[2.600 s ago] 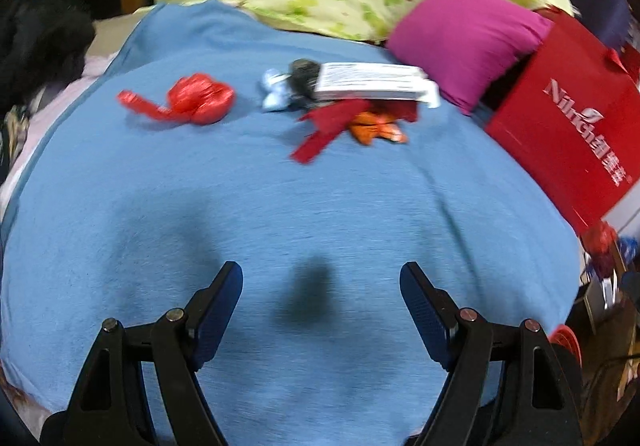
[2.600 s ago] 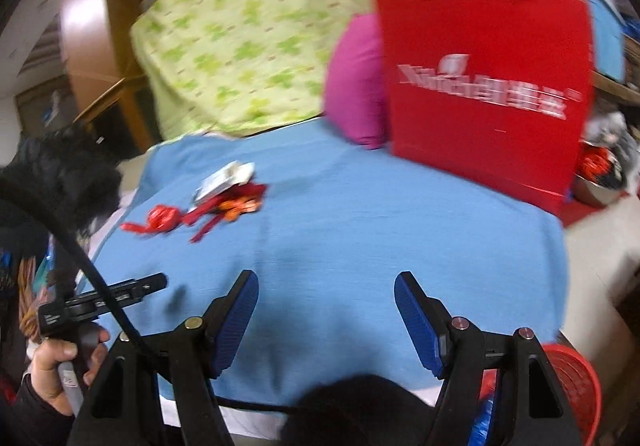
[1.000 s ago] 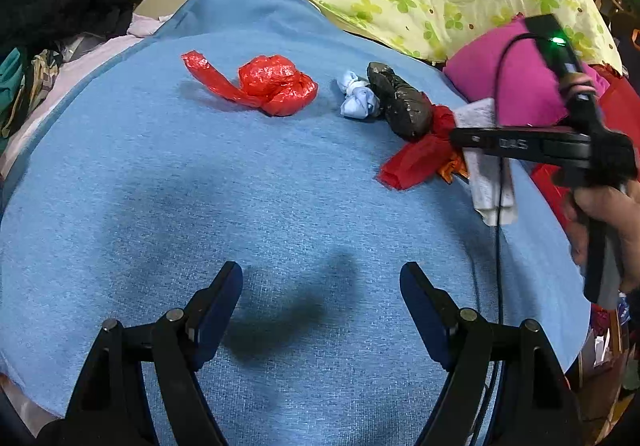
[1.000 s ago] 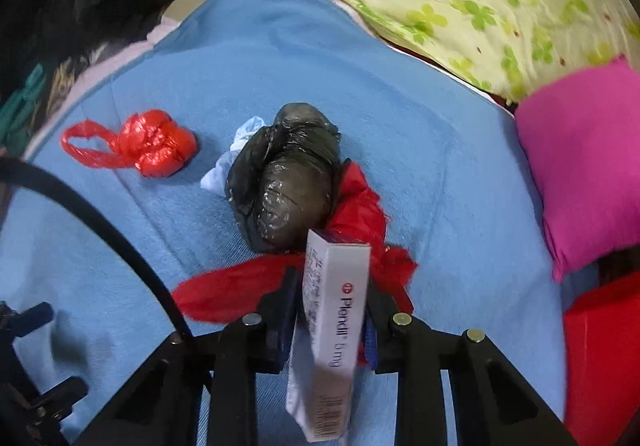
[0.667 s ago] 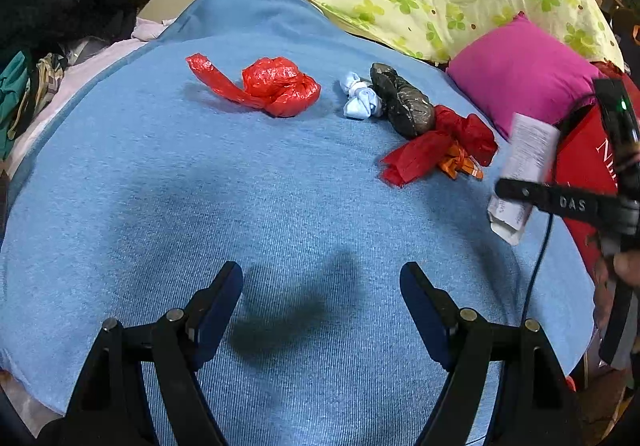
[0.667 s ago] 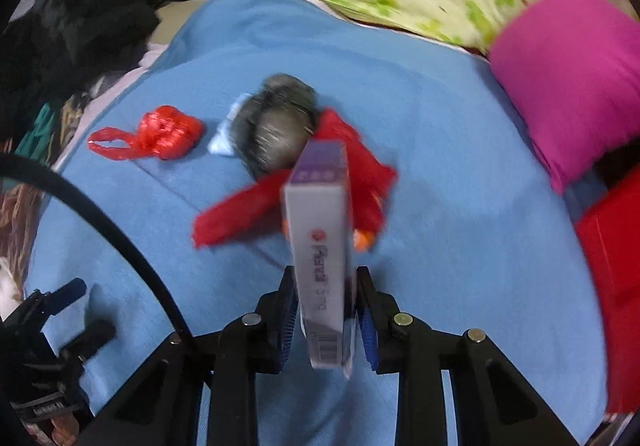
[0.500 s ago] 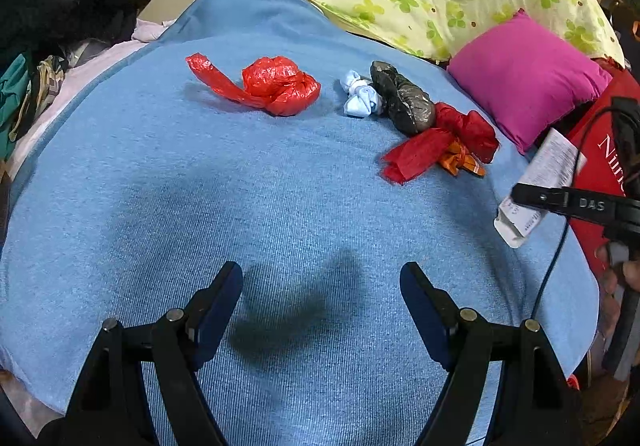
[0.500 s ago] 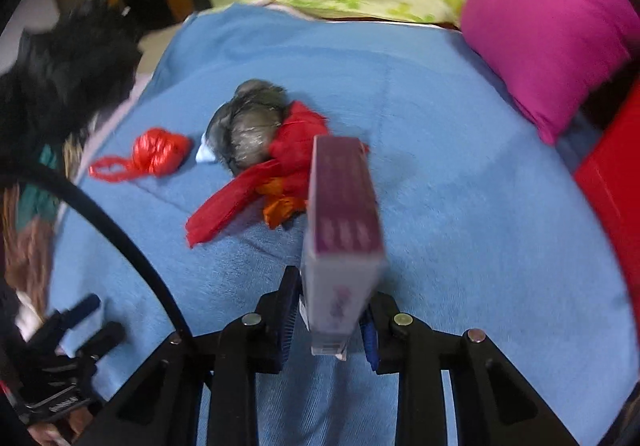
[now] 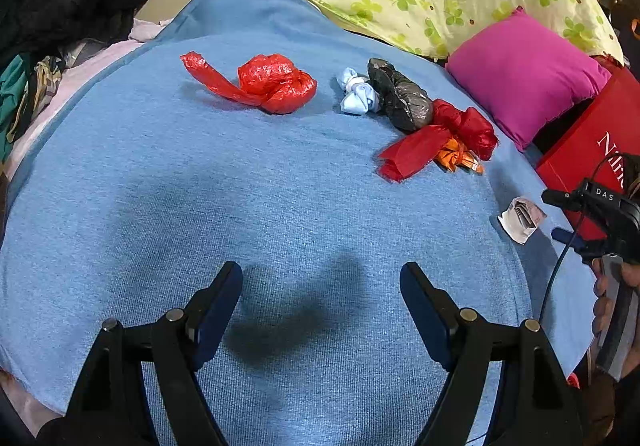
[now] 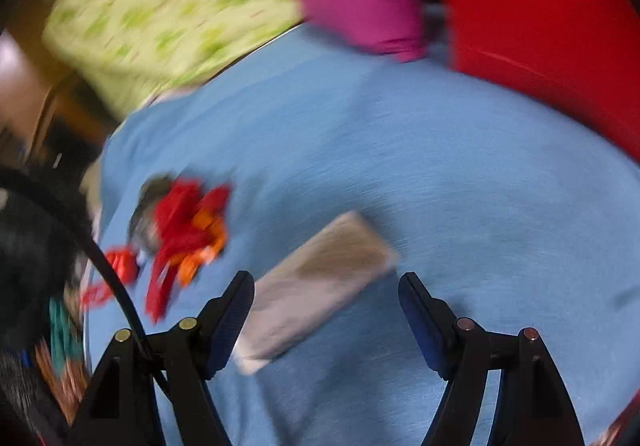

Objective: Collect trash
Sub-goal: 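Lift the white box with the right gripper and reorient it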

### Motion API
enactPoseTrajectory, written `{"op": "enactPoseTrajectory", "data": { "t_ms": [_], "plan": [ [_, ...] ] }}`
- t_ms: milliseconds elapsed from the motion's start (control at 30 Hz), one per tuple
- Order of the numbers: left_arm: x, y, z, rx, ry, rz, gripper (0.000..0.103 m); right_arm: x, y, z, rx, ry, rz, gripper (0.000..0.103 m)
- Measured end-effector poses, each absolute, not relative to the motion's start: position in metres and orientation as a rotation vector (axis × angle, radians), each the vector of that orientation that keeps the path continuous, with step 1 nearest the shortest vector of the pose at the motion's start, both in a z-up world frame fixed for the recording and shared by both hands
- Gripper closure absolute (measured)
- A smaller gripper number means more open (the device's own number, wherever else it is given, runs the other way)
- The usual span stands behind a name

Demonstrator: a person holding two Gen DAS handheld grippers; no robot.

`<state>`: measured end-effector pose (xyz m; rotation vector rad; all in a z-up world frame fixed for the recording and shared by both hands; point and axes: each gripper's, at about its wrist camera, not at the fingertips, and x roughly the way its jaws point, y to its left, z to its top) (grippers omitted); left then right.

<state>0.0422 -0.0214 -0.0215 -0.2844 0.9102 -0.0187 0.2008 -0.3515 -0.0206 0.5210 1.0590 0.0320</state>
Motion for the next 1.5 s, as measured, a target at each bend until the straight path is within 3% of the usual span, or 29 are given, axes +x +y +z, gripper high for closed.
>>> {"op": "enactPoseTrajectory", "data": {
  "t_ms": [367, 467, 533, 733, 1067, 1100, 1133, 1233, 1500],
  "plan": [
    [0.043, -0.022, -0.022, -0.283, 0.910, -0.019, 0.022, 0.222, -0.308, -0.015, 0.547, 1.127, -0.005, 0.025],
    [0.043, -0.021, -0.022, -0.283, 0.910, -0.017, 0.022, 0.241, -0.275, -0.025, 0.417, 1.188, -0.010, 0.026],
    [0.043, -0.020, -0.022, -0.284, 0.910, -0.018, 0.022, 0.246, -0.244, -0.025, 0.244, 1.185, 0.032, 0.037],
    [0.043, -0.019, -0.020, -0.294, 0.905, -0.027, 0.022, 0.234, -0.211, -0.017, -0.025, 1.138, 0.125, 0.037],
    [0.043, -0.023, -0.023, -0.269, 0.913, -0.011, 0.022, 0.232, -0.234, -0.027, 0.071, 1.140, 0.122, 0.037],
    [0.044, -0.024, -0.024, -0.265, 0.916, -0.007, 0.022, 0.231, -0.232, -0.027, 0.060, 1.124, 0.123, 0.039],
    [0.044, -0.024, -0.025, -0.262, 0.918, -0.005, 0.022, 0.228, -0.230, -0.026, 0.054, 1.101, 0.129, 0.053],
    [0.044, -0.026, -0.027, -0.246, 0.918, 0.006, 0.022, 0.215, -0.229, -0.019, 0.093, 1.051, 0.138, 0.062],
    [0.044, -0.035, -0.032, -0.188, 0.910, 0.029, 0.022, 0.152, -0.275, -0.021, 0.269, 0.938, 0.161, 0.062]
  ]
}}
